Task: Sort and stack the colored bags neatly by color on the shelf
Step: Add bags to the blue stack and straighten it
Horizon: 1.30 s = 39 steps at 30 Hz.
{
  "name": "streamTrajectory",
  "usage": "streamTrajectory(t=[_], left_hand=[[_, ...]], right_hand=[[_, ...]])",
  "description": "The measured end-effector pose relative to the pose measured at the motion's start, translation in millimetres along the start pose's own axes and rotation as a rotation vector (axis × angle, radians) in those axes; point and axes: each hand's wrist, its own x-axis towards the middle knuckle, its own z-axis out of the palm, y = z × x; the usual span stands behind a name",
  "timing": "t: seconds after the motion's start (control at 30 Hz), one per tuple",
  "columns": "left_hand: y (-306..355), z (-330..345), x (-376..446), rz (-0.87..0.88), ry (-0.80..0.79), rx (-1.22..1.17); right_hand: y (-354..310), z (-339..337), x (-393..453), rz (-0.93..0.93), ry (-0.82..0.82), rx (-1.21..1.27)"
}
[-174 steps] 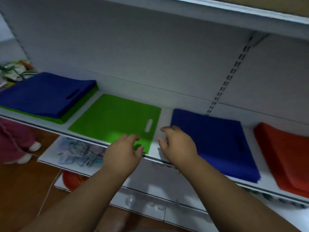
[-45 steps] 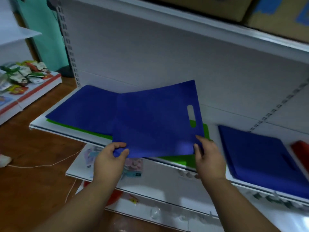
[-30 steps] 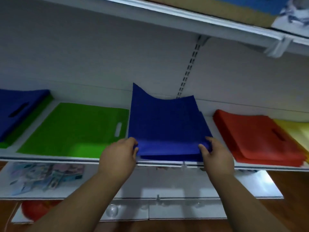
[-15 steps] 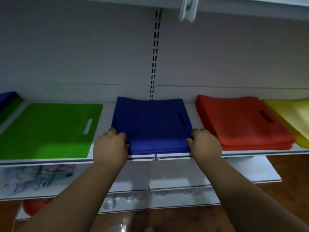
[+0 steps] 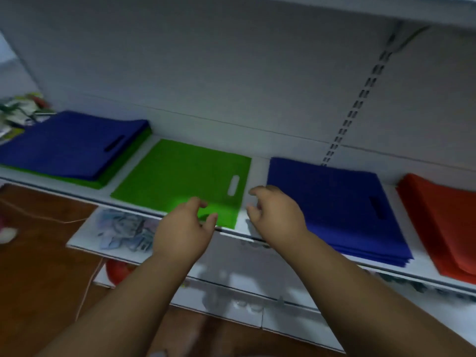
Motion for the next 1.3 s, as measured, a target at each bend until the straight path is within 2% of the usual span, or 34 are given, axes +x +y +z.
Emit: streamTrajectory(t=[0.13, 0.3, 0.43, 0.53, 0.6, 0.77, 0.87, 0.97, 1.03, 1.17, 1.3], left_hand=[[-91.9, -48.2, 13.6, -0.16, -0.003, -0.068], [-196.0, -111.4, 37.2, -0.218, -0.016, -0.112], [-255.6, -148.3, 46.2, -0.269, -0.091, -0.243], [-278.8, -160.3, 50.0, -0.336, -0.111, -0.385], [-288.7, -164.1, 54.3, -0.411, -0.127, -0.548], [-304.7, -168.4, 63.4, -0.658, -0.161, -1.169], [-307.8, -161.1, 70.3, -0.758, -0.015, -1.391], [-303.2, -151.3, 76.5, -0.835, 0.224, -1.335], [-297.3, -142.7, 73.7, -0.834, 0.288, -1.203], [-250.3, -125.3, 55.8, -0.543, 0.124, -0.818], [-176.8, -102.8, 48.9, -0.317, 0.031, -0.761]], right_hand=[[-101.1, 45.7, 35.7, -0.1, -0.049, 0.017], [-212.9, 99.6, 79.6, -0.166, -0.095, 0.011], [-280.7, 137.1, 118.1, -0.079, -0.258, -0.042], [-300.9, 156.9, 135.1, 0.003, -0.381, -0.079], [-305.0, 162.4, 135.9, 0.049, -0.397, -0.049], [-310.8, 163.1, 122.2, 0.132, -0.135, 0.077], [-296.6, 159.4, 109.7, 0.048, 0.044, 0.102], [-268.2, 146.5, 94.1, -0.006, 0.245, 0.129], [-246.5, 134.5, 82.8, 0.007, 0.367, 0.103], [-192.3, 101.9, 48.7, 0.194, 0.475, 0.139], [-128.7, 62.3, 3.8, 0.368, 0.547, 0.131]])
